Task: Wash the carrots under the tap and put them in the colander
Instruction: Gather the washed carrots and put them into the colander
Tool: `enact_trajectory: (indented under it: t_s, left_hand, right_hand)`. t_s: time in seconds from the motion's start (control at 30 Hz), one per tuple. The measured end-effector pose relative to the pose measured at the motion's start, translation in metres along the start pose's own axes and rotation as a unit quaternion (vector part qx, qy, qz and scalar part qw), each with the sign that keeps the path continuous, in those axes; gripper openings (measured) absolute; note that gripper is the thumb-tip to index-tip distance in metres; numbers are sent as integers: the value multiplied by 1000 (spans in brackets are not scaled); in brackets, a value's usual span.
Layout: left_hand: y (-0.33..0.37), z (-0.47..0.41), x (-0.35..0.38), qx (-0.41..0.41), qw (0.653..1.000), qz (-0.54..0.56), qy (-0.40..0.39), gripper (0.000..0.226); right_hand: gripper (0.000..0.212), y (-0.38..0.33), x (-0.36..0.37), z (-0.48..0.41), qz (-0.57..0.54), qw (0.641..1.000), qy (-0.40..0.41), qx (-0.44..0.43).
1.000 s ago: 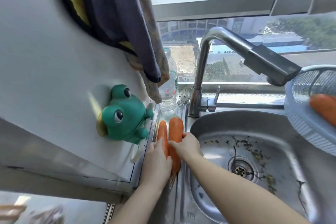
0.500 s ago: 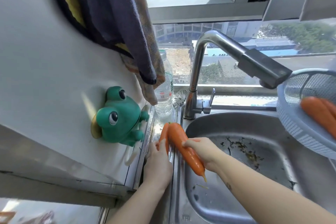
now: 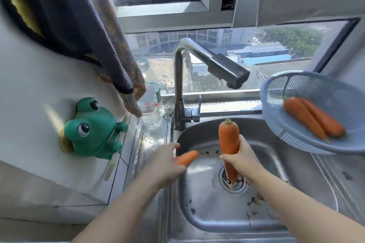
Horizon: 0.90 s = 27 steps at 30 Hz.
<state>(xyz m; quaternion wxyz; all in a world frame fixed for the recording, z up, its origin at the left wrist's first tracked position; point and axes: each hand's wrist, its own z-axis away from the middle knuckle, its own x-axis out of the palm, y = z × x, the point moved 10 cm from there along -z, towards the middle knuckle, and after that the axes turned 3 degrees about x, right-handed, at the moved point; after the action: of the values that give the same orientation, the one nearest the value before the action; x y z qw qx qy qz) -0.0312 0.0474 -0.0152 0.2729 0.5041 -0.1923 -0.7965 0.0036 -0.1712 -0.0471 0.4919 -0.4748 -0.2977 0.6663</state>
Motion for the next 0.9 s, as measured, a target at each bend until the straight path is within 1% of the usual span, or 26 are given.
enact_trajectory:
  t_s: [0.03, 0.07, 0.1, 0.13, 0.2, 0.23, 0.37, 0.43, 0.53, 0.6, 0.63, 0.7, 0.77, 0.8, 0.87, 0.9]
  left_hand:
    - [18, 0, 3, 33, 993, -116, 6, 54]
    - [35, 1, 5, 64, 979, -194, 24, 45]
    - [50, 1, 7, 88, 969, -227, 38, 44]
    - [62, 1, 9, 104, 970, -215, 46, 48]
    - [89, 1, 10, 136, 980, -131, 57, 59]
    - [109, 4, 6, 159, 980, -97, 73, 62]
    - [194, 17, -4, 261, 955, 4, 139, 57]
    - [227, 14, -3, 294, 943, 72, 141, 56]
    - [262, 0, -3, 293, 923, 217, 120, 52]
    - [284, -12, -5, 278, 909, 289, 114, 51]
    - [294, -19, -5, 268, 902, 319, 112, 52]
    - [314, -36, 0, 247, 894, 358, 107, 55]
    - [330, -52, 5, 225, 888, 390, 97, 62]
    - [336, -61, 10, 213, 883, 409, 84, 59]
    - [347, -76, 22, 199, 875, 438, 59, 29]
    - [350, -84, 29, 187, 874, 445, 52, 21]
  right_hand:
    - [41, 5, -11, 0, -3, 1000, 15, 8]
    - [41, 8, -21, 2, -9, 999, 27, 14]
    - [43, 10, -32, 5, -22, 999, 36, 19]
    - [46, 9, -42, 7, -43, 998, 39, 20]
    - [50, -1, -61, 12, -77, 996, 33, 7]
    - [49, -9, -71, 15, -80, 996, 29, -6]
    - [41, -48, -115, 28, -83, 994, -9, -71]
    - [34, -68, -142, 34, -82, 991, -7, -102]
    - [26, -91, -177, 35, -120, 983, -16, -137]
    - [32, -102, -193, 29, -156, 977, -29, -139]
    - [29, -106, -198, 26, -173, 975, -38, -136]
    - [22, -114, -215, 15, -176, 975, -19, -134]
    - [30, -120, -238, 2, -130, 980, 34, -147]
    - [34, -124, -249, -3, -97, 982, 59, -151]
    - [45, -127, -265, -12, -49, 985, 84, -145]
    - [49, -126, -271, -17, -34, 985, 94, -140]
